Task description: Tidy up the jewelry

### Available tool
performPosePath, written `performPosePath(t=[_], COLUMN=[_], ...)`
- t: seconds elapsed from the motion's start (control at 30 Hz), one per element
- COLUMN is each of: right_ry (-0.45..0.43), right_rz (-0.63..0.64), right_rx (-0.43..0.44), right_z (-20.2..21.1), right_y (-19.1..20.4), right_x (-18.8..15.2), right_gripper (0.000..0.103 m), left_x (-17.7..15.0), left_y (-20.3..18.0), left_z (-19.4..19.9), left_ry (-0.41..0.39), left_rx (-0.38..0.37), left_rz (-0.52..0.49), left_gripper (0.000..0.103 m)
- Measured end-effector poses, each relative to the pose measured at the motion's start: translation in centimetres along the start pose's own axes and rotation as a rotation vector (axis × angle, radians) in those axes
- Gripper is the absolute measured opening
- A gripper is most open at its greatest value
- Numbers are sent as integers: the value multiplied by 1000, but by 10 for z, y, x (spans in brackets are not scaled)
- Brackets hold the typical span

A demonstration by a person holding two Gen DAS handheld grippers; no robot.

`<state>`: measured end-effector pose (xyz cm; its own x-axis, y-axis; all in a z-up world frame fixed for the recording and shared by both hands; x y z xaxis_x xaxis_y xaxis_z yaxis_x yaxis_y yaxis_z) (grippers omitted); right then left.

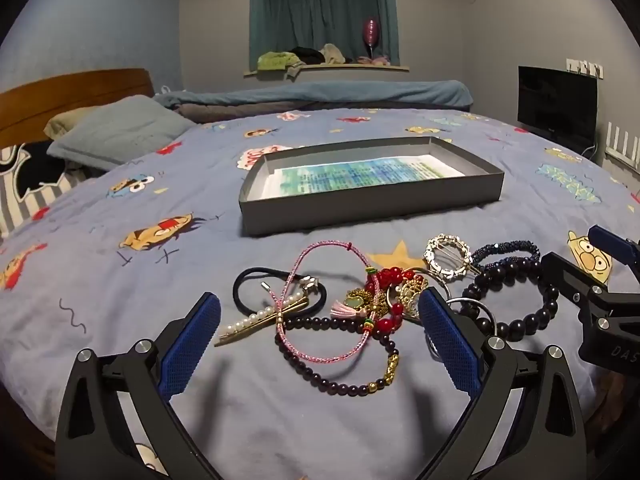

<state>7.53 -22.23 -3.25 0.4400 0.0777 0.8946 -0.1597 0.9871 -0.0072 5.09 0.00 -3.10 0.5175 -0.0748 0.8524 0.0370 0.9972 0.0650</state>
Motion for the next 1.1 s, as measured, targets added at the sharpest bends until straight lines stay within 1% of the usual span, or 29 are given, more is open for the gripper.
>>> performPosePath(t=[0.27, 0.4, 0.53, 1.1], right_ry=[2, 2, 4, 5], right_rz=[-15, -10, 1, 4], right_rx=[0, -2, -1, 0], right_z=[2, 1, 1, 0], right_y=[-5, -1, -1, 1], right_x=[1, 2, 0, 0], right_gripper=[98, 98, 98, 98], left_x=[1, 8, 6, 5], left_y=[-2, -4, -2, 0], left_z=[-2, 2, 5, 8], left_ry=[1, 1, -13, -14], left_rx=[2, 2, -1, 1], left_rz=[2, 1, 3, 4], left_gripper=[98, 98, 98, 98])
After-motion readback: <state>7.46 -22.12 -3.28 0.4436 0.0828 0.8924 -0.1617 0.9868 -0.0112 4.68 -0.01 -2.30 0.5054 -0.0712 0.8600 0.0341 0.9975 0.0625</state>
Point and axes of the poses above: each gripper's, at about its wrist camera, not at the fingertips, and z roughly against the way its jaws point, y to its left, x to its top, the point moved 6 cm from there along -z, roughly the way its jaws point
